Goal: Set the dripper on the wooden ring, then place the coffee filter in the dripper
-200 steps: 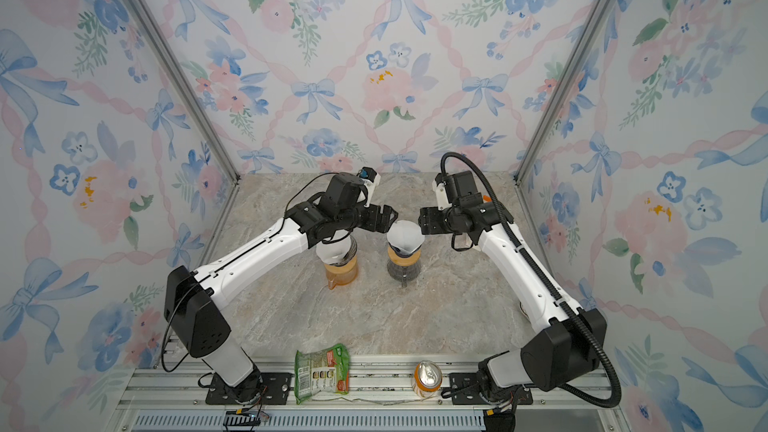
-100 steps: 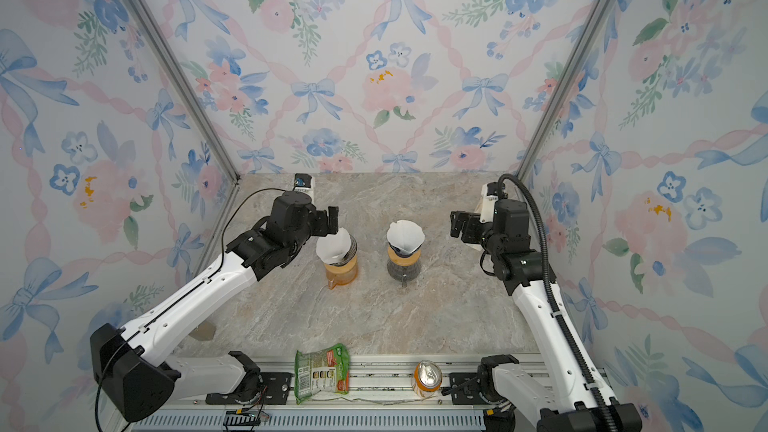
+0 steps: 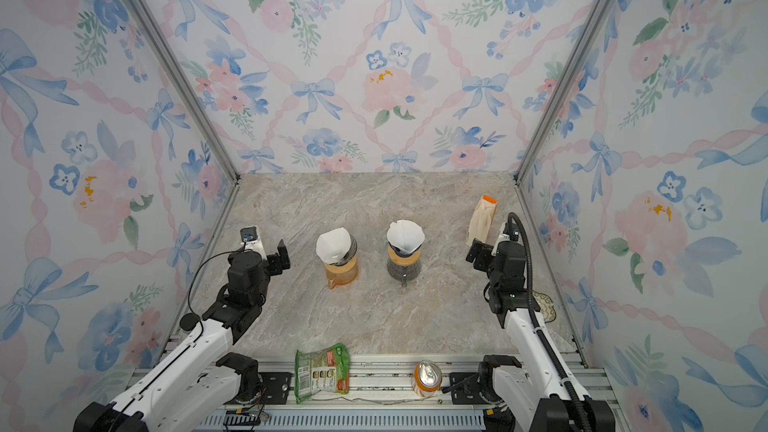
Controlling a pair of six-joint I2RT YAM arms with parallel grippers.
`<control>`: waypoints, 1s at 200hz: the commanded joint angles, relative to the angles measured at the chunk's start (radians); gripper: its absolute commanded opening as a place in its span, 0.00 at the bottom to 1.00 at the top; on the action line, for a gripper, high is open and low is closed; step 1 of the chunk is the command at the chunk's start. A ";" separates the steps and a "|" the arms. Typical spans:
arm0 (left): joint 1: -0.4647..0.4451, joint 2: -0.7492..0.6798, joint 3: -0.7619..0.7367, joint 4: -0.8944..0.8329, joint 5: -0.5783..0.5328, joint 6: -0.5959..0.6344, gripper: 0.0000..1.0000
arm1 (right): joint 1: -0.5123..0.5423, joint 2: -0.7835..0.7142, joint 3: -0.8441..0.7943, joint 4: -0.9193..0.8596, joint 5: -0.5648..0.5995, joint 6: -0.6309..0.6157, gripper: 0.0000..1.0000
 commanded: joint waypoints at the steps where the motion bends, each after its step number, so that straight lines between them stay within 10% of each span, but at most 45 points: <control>1: 0.009 0.081 -0.047 0.190 -0.041 0.035 0.98 | 0.010 0.060 -0.076 0.294 0.053 -0.050 0.97; 127: 0.111 0.421 -0.180 0.755 0.168 0.152 0.98 | 0.090 0.627 -0.183 1.071 0.160 -0.180 0.97; 200: 0.270 0.580 -0.148 0.890 0.381 0.100 0.98 | 0.116 0.601 -0.060 0.798 0.149 -0.209 0.97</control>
